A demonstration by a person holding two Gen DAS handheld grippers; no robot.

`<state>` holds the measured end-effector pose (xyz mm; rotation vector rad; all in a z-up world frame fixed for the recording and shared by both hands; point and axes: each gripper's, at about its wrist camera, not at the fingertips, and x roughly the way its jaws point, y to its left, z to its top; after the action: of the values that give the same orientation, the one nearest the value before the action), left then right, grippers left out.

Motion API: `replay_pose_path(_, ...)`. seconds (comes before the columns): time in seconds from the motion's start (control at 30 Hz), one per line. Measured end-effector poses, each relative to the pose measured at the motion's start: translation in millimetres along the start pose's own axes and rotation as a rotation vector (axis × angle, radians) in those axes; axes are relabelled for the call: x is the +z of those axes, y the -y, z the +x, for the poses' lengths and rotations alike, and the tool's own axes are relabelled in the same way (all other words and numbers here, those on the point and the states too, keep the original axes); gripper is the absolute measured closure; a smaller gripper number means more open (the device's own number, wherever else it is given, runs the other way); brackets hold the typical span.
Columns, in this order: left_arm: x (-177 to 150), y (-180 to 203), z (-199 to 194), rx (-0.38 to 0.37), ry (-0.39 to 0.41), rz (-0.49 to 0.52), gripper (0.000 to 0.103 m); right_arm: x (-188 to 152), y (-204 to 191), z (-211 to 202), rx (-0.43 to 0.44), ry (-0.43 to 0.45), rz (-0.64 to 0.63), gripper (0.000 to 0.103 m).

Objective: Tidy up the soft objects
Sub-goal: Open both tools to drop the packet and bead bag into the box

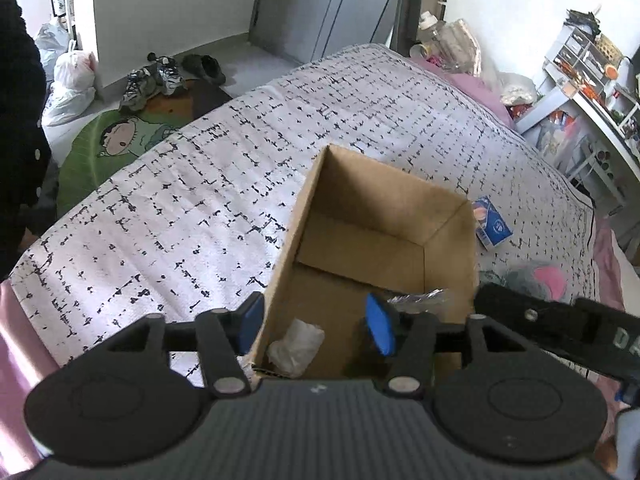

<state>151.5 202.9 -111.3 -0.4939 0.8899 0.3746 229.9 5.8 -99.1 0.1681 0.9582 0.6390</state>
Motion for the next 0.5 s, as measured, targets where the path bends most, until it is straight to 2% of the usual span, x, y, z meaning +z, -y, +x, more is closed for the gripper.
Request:
replay_pose_path(0.1,0.3,4.9,-4.6,-0.011,0.005,-0.009,0.037,1.4,9.4,-12.7,-0.007,0.01,0.008,0.038)
replay_pose_path(0.17,-0.7,10.9,-8.2,-0.019,0.008,-0.006,0.031,0.5,17.3,-23.4,-0.027,0.034,0.007,0.027)
replay_pose_path(0.3,-3.4,26.4,-15.6,-0.024,0.012,0.019,0.024,-2.1,36.3,-41.0,-0.055,0.056,0.015,0.025)
replay_pose_path(0.5,-9.5,48.4,-25.8,-0.03,0.018,0.058,0.023,-7.4,64.2,-61.4,-0.079,0.074,0.037,0.022)
